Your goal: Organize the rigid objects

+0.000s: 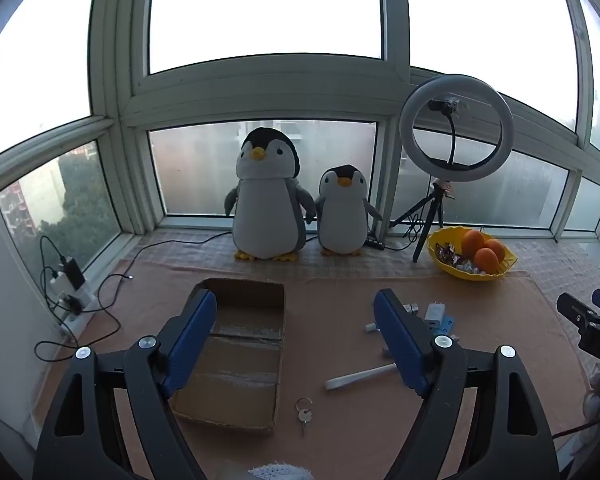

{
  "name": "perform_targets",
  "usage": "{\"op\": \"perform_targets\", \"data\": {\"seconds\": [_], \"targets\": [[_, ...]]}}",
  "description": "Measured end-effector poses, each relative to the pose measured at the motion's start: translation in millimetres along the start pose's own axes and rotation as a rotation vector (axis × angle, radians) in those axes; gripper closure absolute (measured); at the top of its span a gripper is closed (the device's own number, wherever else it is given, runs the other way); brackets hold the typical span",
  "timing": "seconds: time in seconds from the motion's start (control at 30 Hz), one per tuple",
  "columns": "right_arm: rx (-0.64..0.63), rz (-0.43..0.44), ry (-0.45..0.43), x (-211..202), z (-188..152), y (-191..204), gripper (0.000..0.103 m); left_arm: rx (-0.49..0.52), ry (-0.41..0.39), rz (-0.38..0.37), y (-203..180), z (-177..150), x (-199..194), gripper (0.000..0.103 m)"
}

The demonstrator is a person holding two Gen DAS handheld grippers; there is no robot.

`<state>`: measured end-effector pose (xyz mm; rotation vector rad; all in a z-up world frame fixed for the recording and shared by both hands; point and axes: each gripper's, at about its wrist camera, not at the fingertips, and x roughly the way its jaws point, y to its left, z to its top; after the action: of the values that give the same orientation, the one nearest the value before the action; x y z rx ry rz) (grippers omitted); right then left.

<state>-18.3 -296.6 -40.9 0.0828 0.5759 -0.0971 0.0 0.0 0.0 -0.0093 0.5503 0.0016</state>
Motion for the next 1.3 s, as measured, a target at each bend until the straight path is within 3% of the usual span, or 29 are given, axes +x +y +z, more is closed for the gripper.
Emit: {"op": "perform_targets", "data": {"seconds": [1.3], "targets": [[0.019, -0.023, 0.002, 2, 2, -2, 0.001, -0.002, 0.014, -0.011, 1, -4, 6, 0.021]]}}
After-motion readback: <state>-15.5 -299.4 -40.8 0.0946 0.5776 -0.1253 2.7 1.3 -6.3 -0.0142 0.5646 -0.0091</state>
